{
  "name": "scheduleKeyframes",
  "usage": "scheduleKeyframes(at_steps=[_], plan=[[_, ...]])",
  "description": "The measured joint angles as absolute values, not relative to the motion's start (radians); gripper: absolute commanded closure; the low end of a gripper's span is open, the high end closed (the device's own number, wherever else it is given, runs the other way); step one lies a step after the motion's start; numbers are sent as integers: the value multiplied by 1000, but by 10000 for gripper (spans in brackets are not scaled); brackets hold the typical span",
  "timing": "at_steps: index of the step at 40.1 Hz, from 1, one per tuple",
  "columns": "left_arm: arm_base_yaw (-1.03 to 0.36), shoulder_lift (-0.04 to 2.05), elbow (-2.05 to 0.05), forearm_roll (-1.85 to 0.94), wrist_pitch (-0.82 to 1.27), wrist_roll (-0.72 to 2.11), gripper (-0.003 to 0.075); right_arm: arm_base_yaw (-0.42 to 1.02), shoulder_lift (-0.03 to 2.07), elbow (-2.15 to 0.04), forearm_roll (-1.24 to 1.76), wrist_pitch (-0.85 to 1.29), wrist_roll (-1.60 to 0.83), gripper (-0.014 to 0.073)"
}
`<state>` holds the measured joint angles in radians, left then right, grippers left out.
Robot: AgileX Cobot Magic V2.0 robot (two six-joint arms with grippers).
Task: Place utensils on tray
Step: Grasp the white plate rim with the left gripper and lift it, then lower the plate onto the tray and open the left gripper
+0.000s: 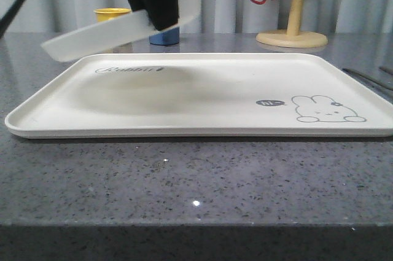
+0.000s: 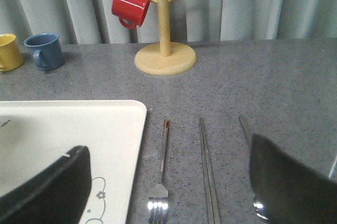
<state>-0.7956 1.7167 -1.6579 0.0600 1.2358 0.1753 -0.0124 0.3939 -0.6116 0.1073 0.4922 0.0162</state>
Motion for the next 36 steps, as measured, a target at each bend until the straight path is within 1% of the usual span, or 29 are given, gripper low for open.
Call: scheduleKeyframes(at_steps=[16,19,21,25,28,30,36], plan=[[-800,1840,-1662,35,1238,175,734,-12,394,-612,107,492,16,-39],[-800,1855,-1662,33,1238,177,695,-12,394,-612,107,492,16,-39],[-800,1861,-1662,31,1238,179,640,-12,394,-612,107,492,16,-39],[-800,1869,-1662,24,1238,179,503,-12,394,-612,107,492,16,-39],[-800,1871,-1662,22,1238,179,433,-12,394,-612,107,492,16,-39],[-800,1873,-1664,22,1238,179,412,-12,394,-612,107,492,16,-39],[-800,1851,-1695,22,1238,179,430,-12,394,-612,107,492,16,-39]])
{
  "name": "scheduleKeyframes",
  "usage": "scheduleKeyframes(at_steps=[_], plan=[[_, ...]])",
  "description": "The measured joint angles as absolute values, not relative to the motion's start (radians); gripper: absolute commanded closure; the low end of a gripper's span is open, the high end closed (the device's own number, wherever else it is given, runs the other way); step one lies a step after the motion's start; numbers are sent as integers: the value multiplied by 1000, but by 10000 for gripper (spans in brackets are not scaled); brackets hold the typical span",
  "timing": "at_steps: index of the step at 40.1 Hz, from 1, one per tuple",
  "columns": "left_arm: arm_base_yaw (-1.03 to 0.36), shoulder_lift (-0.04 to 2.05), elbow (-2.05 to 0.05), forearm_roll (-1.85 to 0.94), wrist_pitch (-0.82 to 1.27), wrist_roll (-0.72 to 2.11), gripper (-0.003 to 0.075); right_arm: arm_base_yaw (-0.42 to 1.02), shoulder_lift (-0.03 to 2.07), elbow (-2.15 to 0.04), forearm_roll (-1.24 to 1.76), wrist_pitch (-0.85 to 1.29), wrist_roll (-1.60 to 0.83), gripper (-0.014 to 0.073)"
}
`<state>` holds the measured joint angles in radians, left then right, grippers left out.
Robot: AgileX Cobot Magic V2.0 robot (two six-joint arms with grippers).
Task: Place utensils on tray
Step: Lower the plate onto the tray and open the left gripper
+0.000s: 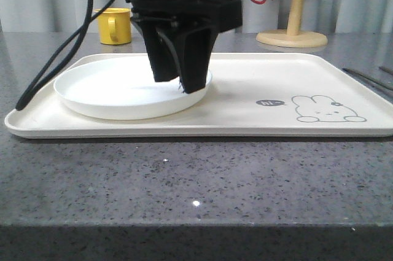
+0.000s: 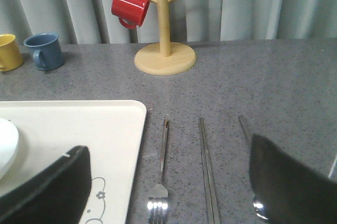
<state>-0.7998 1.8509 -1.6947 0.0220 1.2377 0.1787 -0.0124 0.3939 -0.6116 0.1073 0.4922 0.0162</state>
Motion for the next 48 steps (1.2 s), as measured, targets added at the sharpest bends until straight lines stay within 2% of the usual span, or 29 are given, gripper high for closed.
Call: scheduleKeyframes(at_steps=[3,9,17,23,28,40,48], plan=[[-793,1812,-1701,22,1238,179,457,-12,394,-612,107,492,16,-39],[-715,1707,-1702,18,1238,179,589,-12,394,-612,107,492,16,-39],[-484,1559,-1635,20,1240,179,738,-12,394,-612,107,492,16,-39],[-280,1420,-1507,0,1228,179,738,-12,394,-612,107,492,16,-39],[-165,1268,-1325,-25,1104,179,738,-12,394,-612,107,492,16,-39],[-135,836,-801,-59,623,179,738,-12,394,-612,107,492,16,-39],[-135,489,-508,-62,443,179,738,-12,394,-612,107,492,16,-39]])
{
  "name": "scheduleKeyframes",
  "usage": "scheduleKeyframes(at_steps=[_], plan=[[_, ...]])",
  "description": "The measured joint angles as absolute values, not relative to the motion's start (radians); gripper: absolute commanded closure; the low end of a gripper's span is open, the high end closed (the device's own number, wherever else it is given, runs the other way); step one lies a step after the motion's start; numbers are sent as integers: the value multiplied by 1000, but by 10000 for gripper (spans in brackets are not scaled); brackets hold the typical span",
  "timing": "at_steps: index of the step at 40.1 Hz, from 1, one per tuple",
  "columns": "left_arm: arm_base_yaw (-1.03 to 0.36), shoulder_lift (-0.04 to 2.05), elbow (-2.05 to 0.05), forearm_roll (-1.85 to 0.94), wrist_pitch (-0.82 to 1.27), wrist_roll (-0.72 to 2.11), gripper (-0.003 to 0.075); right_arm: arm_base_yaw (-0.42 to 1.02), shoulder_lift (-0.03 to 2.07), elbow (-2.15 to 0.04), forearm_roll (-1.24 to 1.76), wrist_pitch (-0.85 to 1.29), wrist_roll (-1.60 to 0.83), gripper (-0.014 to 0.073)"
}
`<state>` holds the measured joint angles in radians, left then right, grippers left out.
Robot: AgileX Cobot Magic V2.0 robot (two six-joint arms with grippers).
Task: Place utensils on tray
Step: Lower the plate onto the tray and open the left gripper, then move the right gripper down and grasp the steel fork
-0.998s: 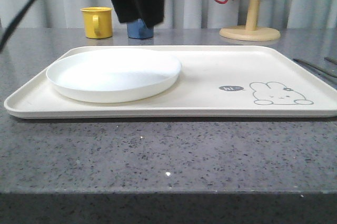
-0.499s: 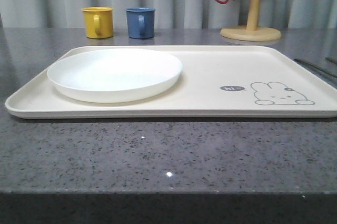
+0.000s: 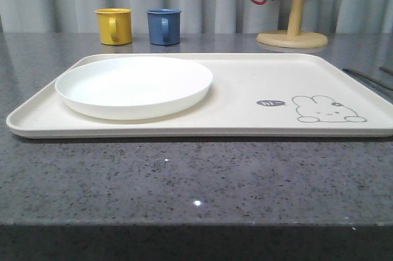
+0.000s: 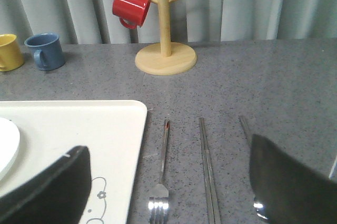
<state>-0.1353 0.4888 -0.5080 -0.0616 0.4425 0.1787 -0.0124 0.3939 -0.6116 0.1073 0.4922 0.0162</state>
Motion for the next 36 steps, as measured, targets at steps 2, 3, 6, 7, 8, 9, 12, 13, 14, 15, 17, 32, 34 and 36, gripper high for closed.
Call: scheduleKeyframes(at_steps=[2,3,6,7,8,9,12,13,14,15,17,32,34,36], plan=[[-135,411,-462,-62,422,179,738,-12,394,-612,107,492,16,-39],[-135,371,-440,-63,416,179,738,-12,394,-612,107,492,16,-39],[-135,276,-399,-63,400,179,738,-12,394,-612,107,492,16,-39],[-135,249,-389,-63,397,179,738,-12,394,-612,107,492,16,-39],[-135,231,-382,-63,393,179,738,-12,394,-612,107,492,16,-39],[-135,212,-377,-63,393,179,738,-12,394,-612,107,492,16,-39],[-135,180,-370,-63,391,179,738,-12,394,-612,107,492,16,-39],[-135,176,-370,-64,391,179,738,-12,394,-612,107,492,16,-39],[-135,172,-368,-64,391,179,738,-12,394,-612,107,492,16,-39],[-135,173,-368,-64,391,179,738,-12,394,-612,107,492,16,-39],[-135,172,-368,-64,391,179,738,-12,394,-612,107,492,16,-39],[-135,172,-367,-64,391,179,738,-12,442,-628,107,498,16,197],[-135,172,-367,-64,391,179,738,-12,486,-650,107,518,16,252],[-135,172,-367,-64,391,179,738,-12,535,-676,107,541,16,258]])
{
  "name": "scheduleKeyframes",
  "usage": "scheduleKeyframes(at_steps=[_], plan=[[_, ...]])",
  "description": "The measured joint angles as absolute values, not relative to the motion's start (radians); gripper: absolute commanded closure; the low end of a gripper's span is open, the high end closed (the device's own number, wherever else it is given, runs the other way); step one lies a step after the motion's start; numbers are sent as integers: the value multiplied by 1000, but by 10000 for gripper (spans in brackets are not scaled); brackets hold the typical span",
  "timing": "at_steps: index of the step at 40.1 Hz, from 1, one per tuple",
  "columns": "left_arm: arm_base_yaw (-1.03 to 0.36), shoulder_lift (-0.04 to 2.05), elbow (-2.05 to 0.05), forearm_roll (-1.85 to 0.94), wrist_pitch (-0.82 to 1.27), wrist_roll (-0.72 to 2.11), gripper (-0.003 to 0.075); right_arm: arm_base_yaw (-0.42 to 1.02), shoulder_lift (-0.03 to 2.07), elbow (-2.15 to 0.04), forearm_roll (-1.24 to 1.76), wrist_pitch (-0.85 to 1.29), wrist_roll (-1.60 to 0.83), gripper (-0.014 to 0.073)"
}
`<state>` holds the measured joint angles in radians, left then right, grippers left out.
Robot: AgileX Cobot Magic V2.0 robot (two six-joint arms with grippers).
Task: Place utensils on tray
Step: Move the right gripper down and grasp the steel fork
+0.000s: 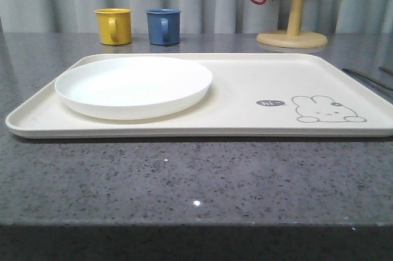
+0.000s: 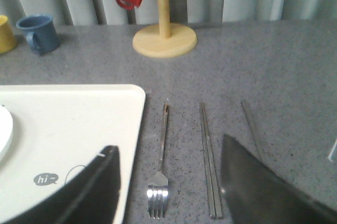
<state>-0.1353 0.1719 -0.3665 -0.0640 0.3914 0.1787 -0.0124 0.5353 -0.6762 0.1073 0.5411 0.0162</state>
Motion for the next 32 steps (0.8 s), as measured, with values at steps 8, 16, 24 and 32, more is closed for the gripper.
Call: scheduleKeyframes(at_steps=[8,16,24,32], plan=[[-135,172,-367,-64,391,179,738,-12,806,-818,107,642,0,258],[-135,172,-367,-64,391,179,738,29,1075,-955,107,725,-7,258],[-135,172,-367,-64,391,179,738,38,1294,-1062,108,846,26,286],[-135,172,-367,-64,391,179,738,38,1429,-1108,108,858,34,328]])
